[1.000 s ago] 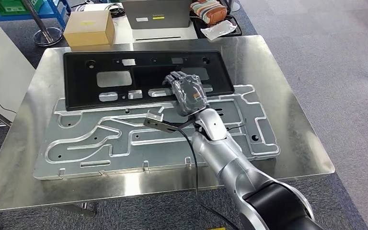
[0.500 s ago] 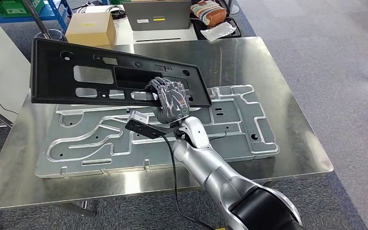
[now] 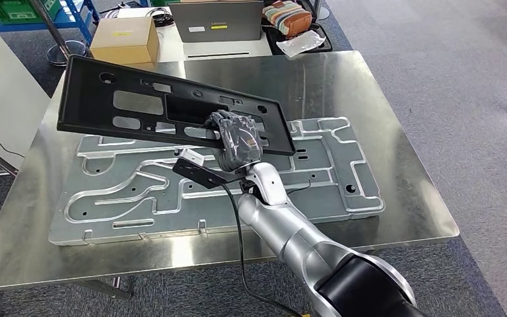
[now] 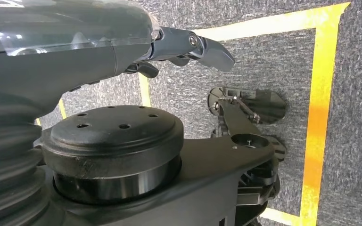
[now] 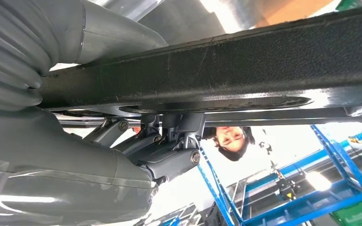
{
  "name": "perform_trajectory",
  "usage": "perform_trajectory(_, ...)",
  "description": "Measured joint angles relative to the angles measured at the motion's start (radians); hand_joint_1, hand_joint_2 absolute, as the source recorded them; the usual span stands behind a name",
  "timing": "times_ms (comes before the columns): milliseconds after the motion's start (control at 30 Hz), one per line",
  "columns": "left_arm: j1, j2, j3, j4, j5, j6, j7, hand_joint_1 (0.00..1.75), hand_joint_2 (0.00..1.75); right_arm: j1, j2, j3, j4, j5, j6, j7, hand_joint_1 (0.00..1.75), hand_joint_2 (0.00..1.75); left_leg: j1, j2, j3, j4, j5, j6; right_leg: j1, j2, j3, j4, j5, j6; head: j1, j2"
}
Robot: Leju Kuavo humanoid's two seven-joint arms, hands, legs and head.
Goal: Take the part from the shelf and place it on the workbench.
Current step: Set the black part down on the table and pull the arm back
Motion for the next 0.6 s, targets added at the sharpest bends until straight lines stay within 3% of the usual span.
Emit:
perform_trajectory(67, 0.000, 0.000, 0.000, 0.000, 0.000, -0.003, 0.003, 0.00, 1.75, -0.004, -0.006, 0.001, 0.007, 0.009, 0.013, 0.014, 0.00, 0.00, 0.000, 0.000, 0.000, 0.000, 0.000, 0.000, 0.000, 0.000, 0.000, 0.000, 0.000, 0.000, 0.000, 0.000)
perform_trajectory(100, 0.000, 0.000, 0.000, 0.000, 0.001, -0.003, 0.005, 0.00, 1.75, -0.005, -0.009, 0.002, 0.010, 0.012, 0.022, 0.019, 0.00, 0.00, 0.000, 0.000, 0.000, 0.000, 0.000, 0.000, 0.000, 0.000, 0.000, 0.000, 0.000, 0.000, 0.000, 0.000)
perform_trajectory(233, 0.001, 0.000, 0.013, 0.000, 0.024, 0.013, 0.015, 0.00, 0.00, -0.009, -0.018, 0.002, 0.021, 0.021, 0.054, 0.021, 0.00, 0.00, 0.000, 0.000, 0.000, 0.000, 0.000, 0.000, 0.000, 0.000, 0.000, 0.000, 0.000, 0.000, 0.000, 0.000)
perform_trajectory(600, 0.001, -0.001, 0.043, 0.000, 0.041, 0.027, 0.011, 0.00, 0.00, -0.032, -0.017, 0.002, 0.029, 0.034, 0.077, 0.022, 0.00, 0.00, 0.000, 0.000, 0.000, 0.000, 0.000, 0.000, 0.000, 0.000, 0.000, 0.000, 0.000, 0.000, 0.000, 0.000)
